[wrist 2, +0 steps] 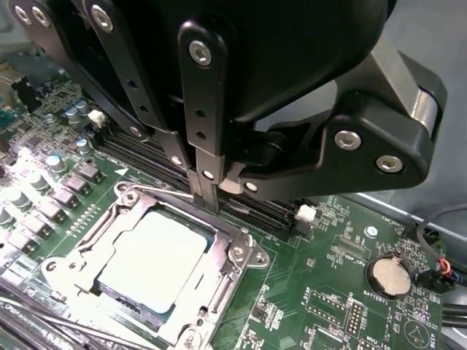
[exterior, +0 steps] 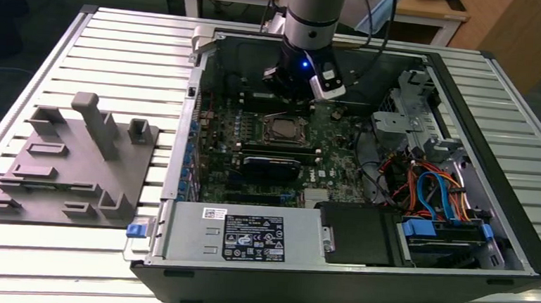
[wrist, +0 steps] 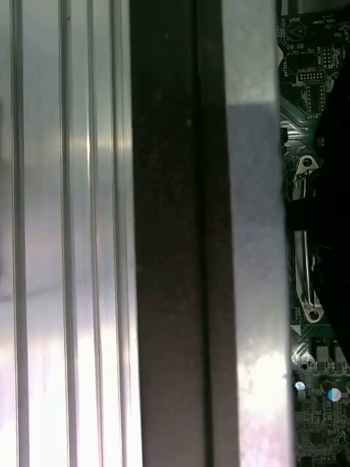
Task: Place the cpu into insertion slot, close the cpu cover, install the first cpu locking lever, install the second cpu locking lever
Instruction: 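Install the first cpu locking lever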
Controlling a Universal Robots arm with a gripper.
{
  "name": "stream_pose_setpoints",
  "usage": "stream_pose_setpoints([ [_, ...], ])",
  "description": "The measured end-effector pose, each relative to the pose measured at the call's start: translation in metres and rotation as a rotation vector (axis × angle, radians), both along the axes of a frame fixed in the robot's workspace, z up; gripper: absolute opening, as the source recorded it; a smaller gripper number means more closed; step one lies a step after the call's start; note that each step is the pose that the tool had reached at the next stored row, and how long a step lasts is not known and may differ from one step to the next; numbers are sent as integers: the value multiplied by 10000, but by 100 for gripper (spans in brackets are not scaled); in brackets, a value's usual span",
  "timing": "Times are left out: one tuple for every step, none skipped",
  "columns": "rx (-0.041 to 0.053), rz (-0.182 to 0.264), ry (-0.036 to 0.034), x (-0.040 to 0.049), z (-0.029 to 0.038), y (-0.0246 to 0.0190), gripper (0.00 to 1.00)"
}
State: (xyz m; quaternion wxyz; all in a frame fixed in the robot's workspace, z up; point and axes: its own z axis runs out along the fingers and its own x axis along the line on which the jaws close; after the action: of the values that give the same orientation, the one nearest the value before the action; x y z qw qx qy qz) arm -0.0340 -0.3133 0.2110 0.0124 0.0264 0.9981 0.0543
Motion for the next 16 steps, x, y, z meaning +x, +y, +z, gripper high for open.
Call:
stream_pose_setpoints([
  [-1, 0, 1, 6, -6, 0, 10],
  [0, 1, 1, 12, -12, 0, 10],
  [-1, 0, 1, 17, -18, 0, 10],
  [0, 0, 2, 22, -25, 0, 10],
  [-1, 0, 2, 27, -32, 0, 10],
  [-1, 0, 2, 31, -39, 0, 10],
  [0, 0, 2, 36, -47, 0, 10],
  [0, 0, 2, 40, -54, 0, 10],
  [-1, 0, 2, 44, -62, 0, 10],
  [0, 0, 2, 48, -70, 0, 10],
  [0, 0, 2, 51, -77, 0, 10],
  [0, 0, 2, 53, -85, 0, 10],
  [0, 0, 2, 55, -93, 0, 10],
  [1, 0, 2, 58, -99, 0, 10],
  [1, 0, 2, 60, -105, 0, 10],
  [1, 0, 2, 62, -110, 0, 10],
])
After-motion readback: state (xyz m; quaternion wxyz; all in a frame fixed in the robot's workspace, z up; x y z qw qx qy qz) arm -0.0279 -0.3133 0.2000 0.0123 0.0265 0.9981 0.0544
